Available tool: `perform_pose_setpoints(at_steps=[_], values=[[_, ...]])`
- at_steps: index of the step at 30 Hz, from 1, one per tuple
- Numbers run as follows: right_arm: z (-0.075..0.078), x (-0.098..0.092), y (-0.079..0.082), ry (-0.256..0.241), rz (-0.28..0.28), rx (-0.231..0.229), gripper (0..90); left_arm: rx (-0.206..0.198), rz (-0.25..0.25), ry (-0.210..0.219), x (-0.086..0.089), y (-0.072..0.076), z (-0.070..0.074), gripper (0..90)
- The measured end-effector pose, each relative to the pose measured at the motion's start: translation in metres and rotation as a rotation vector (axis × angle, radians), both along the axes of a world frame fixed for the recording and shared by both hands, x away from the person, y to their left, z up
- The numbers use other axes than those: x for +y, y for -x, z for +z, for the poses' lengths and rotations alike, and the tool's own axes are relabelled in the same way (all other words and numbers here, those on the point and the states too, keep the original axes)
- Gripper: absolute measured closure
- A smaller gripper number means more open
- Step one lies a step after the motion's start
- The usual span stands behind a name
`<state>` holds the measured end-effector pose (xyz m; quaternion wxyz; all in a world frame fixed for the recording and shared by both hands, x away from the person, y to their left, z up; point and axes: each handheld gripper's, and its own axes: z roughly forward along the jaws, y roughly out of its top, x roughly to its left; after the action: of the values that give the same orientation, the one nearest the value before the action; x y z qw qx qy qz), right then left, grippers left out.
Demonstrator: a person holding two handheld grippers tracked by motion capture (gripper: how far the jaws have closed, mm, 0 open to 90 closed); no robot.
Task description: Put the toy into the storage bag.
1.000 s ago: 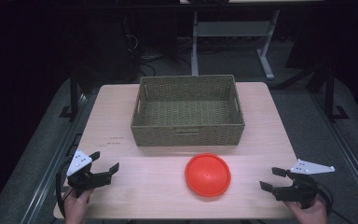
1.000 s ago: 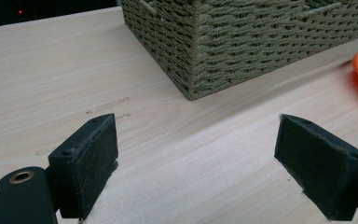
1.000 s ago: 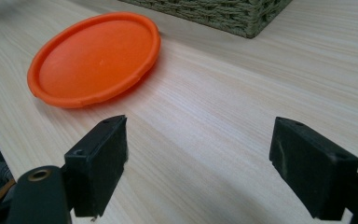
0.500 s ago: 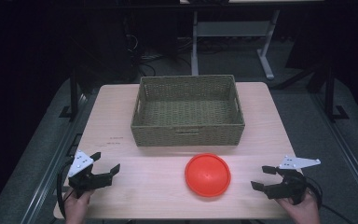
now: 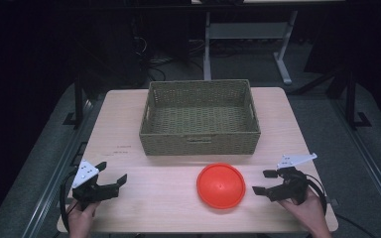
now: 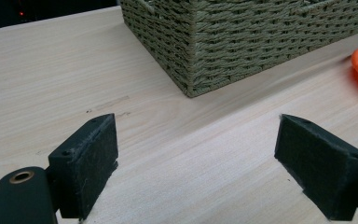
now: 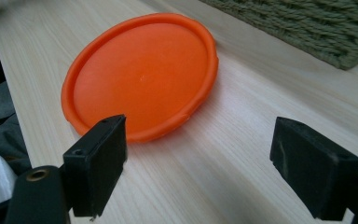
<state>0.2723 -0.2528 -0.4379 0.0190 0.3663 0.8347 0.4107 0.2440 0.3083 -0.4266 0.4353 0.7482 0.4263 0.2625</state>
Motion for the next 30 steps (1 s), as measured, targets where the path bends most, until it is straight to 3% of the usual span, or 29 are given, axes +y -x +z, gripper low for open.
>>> perform_pose_setpoints(at_steps=[8,13,20,25,30], values=[[0.007,0.025,-0.015,0.052,0.042,0.028,20.9,0.001,-0.003,0.000,-0.001,-0.001,-0.001,12.8],[0.008,0.033,-0.023,0.054,0.041,0.052,21.5,0.003,0.000,-0.002,-0.001,-0.002,-0.001,12.8],[0.003,0.047,-0.035,0.122,0.053,0.077,25.1,0.003,0.004,-0.010,-0.003,-0.001,-0.001,12.8],[-0.001,0.053,-0.040,0.134,0.057,0.095,26.9,0.005,0.007,-0.010,-0.003,-0.002,-0.001,12.8],[-0.007,0.061,-0.047,0.143,0.065,0.116,34.9,0.008,0.000,-0.023,-0.004,-0.001,-0.001,12.8]])
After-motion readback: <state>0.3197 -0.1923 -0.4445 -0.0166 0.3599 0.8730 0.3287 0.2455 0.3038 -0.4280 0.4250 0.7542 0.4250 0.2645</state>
